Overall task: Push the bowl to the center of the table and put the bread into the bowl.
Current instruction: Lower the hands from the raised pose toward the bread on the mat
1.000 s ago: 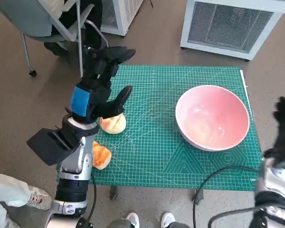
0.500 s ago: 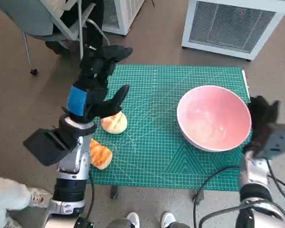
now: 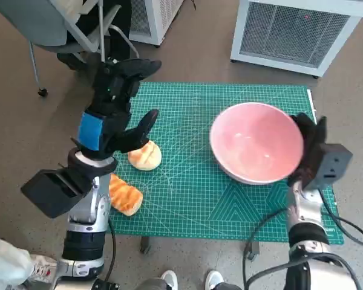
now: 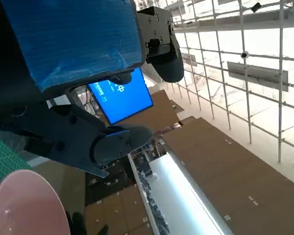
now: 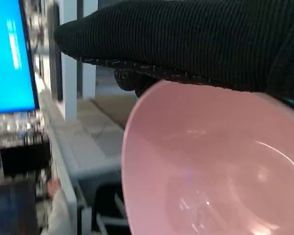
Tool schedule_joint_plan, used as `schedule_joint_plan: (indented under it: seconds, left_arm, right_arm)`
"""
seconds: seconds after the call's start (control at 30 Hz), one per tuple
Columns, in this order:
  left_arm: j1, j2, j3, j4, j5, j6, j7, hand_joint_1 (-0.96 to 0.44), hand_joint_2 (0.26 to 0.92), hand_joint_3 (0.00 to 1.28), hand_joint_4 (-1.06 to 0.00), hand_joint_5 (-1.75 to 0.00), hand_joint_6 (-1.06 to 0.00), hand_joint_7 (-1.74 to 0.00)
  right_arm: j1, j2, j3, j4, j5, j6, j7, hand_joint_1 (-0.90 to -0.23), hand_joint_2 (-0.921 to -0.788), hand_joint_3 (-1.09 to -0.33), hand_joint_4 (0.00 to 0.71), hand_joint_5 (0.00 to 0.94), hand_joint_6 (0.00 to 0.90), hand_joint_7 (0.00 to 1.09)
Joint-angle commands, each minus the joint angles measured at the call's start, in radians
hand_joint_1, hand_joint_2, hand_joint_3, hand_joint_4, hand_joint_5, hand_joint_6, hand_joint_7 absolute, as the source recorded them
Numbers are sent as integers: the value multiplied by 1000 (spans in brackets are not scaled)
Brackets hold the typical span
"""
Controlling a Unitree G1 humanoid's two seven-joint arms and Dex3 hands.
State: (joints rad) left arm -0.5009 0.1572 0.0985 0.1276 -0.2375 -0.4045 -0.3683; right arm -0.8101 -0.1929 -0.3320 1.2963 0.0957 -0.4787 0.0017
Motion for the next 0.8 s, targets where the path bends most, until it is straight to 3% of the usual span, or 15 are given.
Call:
schedule_joint_plan:
  seconds: [0.03,0.53,0.8]
  left_arm:
    - [26,13,11,-30,-1,13,10,-281,765,639,1,-845,1,-1053]
    - [57,21,26,-66,-2,37,33,-273,771,637,1,-833,1,-1031]
    - [75,25,35,-92,-11,54,40,-261,775,634,1,-832,1,-1022]
  right_arm:
    - [-11,25,5,17,0,31,12,-494,-921,-821,285,8,102,462]
    - [-72,90,31,23,-14,58,3,-501,-921,-846,267,0,42,518]
    - [-91,88,32,24,-13,75,4,-494,-921,-848,270,2,39,518]
